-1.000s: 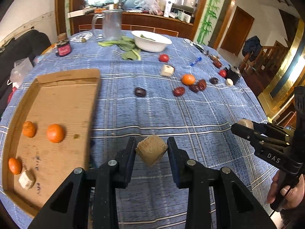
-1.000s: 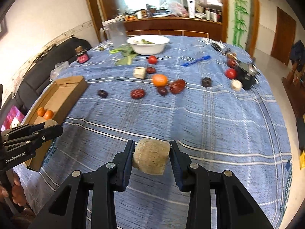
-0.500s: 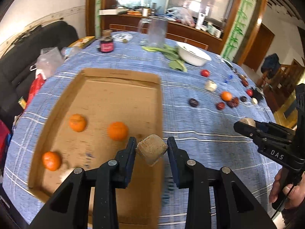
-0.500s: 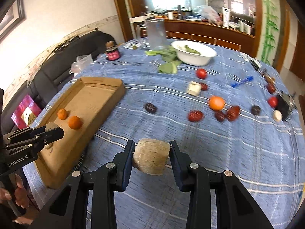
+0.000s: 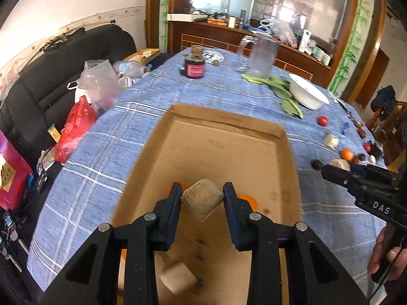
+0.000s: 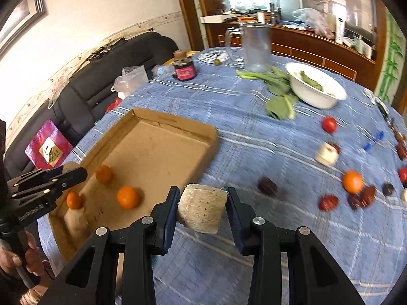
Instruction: Organize fruits
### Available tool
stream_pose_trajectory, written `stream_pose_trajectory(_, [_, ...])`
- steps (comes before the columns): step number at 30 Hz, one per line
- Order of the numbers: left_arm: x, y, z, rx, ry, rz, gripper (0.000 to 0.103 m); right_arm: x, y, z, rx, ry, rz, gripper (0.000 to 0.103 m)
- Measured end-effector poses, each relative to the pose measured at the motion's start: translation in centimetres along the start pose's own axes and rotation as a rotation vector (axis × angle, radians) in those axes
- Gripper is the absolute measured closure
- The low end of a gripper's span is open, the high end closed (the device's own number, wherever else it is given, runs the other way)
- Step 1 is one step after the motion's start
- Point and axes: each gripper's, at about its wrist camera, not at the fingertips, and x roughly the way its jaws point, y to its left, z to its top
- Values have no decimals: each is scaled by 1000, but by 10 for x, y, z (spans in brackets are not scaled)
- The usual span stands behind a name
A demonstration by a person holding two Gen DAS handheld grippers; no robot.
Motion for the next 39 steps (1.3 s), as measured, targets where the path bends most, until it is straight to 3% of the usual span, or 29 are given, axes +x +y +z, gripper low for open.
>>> stream_pose_trajectory(13, [68,22,42,-15,76,44,71,78,40,52,-55,59,39,63])
stream_pose_trajectory(20, [90,29,49,-21,113,53,71,113,47,56,-76,112,34,63])
stream_pose_trajectory(31, [105,31,45,-18,151,56,71,127,46,51,-102,137,14,62])
stream_pose_trajectory(32, [106,31,44,-19,153,57,71,126,47,51,-108,132,10,62])
stream_pose_trajectory(35, [105,31,43,-19,155,63,71,122,46,51,-107,125,6,47])
stream_pose_trajectory(39, [97,31,41,-17,146,66,63,113,45,50,-101,107,-3,45])
